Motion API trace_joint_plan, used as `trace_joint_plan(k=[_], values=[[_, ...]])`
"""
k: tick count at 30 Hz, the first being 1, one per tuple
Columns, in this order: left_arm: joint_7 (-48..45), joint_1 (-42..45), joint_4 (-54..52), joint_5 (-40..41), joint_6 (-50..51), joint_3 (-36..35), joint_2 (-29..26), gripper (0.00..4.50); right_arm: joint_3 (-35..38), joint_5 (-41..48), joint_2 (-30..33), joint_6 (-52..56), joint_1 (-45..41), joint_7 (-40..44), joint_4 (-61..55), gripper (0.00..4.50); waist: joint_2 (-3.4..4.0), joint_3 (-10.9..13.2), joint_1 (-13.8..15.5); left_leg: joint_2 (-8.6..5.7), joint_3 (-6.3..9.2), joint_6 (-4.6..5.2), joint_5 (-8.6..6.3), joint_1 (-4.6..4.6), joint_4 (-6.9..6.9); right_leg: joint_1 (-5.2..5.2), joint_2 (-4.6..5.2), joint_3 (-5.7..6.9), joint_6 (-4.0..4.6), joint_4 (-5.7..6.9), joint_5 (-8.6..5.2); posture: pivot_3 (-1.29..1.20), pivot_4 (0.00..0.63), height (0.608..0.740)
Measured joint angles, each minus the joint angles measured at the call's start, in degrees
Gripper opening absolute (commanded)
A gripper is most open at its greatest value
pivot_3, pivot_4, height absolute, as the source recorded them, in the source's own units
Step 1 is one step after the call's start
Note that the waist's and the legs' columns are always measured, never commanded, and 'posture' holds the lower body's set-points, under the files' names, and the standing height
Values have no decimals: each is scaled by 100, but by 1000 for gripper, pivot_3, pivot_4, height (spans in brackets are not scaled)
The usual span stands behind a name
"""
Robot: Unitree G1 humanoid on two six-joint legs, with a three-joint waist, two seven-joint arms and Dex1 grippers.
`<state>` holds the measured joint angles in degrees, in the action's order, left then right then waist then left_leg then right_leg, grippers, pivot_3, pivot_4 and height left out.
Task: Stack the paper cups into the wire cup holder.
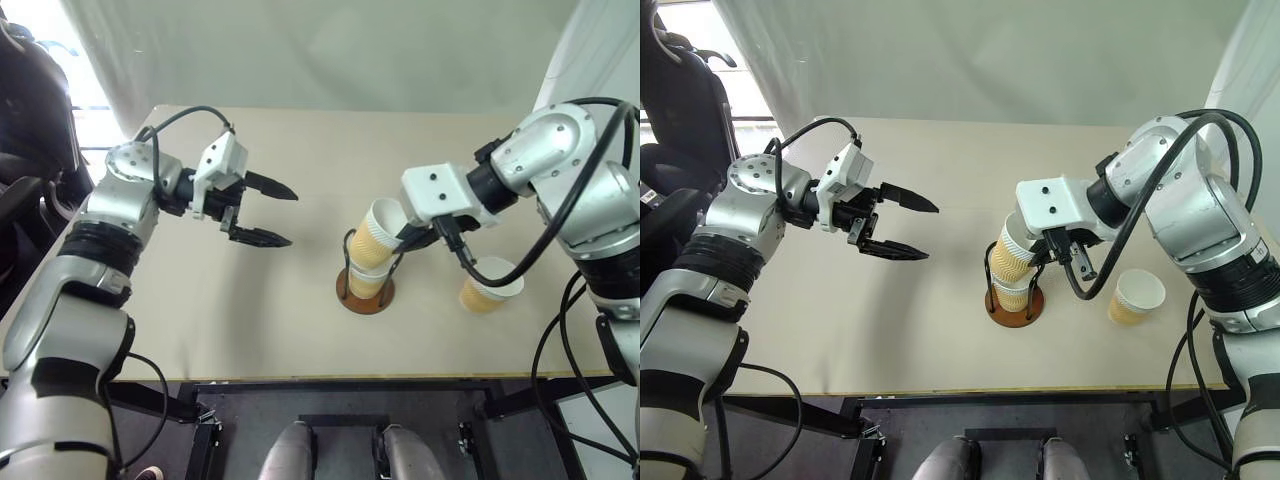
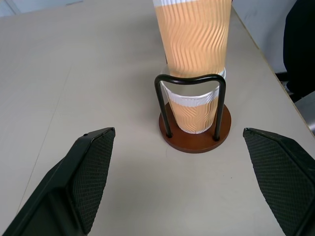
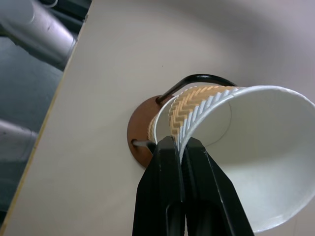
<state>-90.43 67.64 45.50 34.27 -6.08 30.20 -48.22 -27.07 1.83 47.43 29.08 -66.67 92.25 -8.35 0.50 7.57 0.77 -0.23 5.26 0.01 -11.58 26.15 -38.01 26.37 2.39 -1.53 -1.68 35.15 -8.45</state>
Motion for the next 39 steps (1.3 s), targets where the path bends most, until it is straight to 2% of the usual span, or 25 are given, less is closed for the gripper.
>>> trace_joint_plan(k=[11, 15, 21, 26, 39], values=[[-2, 0, 0, -1, 2, -1, 0, 4500, -240, -708, 0, -1343, 43, -22, 256, 17, 0, 0, -1, 0, 1, 0, 0, -1, -3, 0, 0, 0, 0, 3, 0, 0, 150, 740], [-2, -1, -1, -1, 2, -1, -4, 4500, -274, -820, -7, -1694, 43, -7, 357, 857, 0, 0, -1, 0, 1, 0, 0, -1, -3, 0, 1, 0, 0, 3, 0, 0, 150, 740], [-3, -4, -31, -1, 12, -3, -27, 4500, -285, -634, -5, -1702, 42, 0, 322, 2820, 0, 0, -2, 0, 1, 0, 0, -1, -3, 0, 0, 0, 0, 3, 0, 0, 150, 740], [-3, -4, -32, -5, 11, -3, -31, 4500, -285, -334, -21, -1483, -26, 1, 325, 2820, 0, 0, -4, 0, 1, 0, 0, -1, -3, -1, 0, -1, 0, 3, 0, 0, 150, 740], [-4, -4, -2, -19, 0, -3, -27, 4500, -247, -318, -503, -1212, -324, -94, 572, 2820, 0, 0, -14, 1, 1, 0, 0, -2, -2, 1, 0, 1, 3, 6, -1, 0, 150, 740]])
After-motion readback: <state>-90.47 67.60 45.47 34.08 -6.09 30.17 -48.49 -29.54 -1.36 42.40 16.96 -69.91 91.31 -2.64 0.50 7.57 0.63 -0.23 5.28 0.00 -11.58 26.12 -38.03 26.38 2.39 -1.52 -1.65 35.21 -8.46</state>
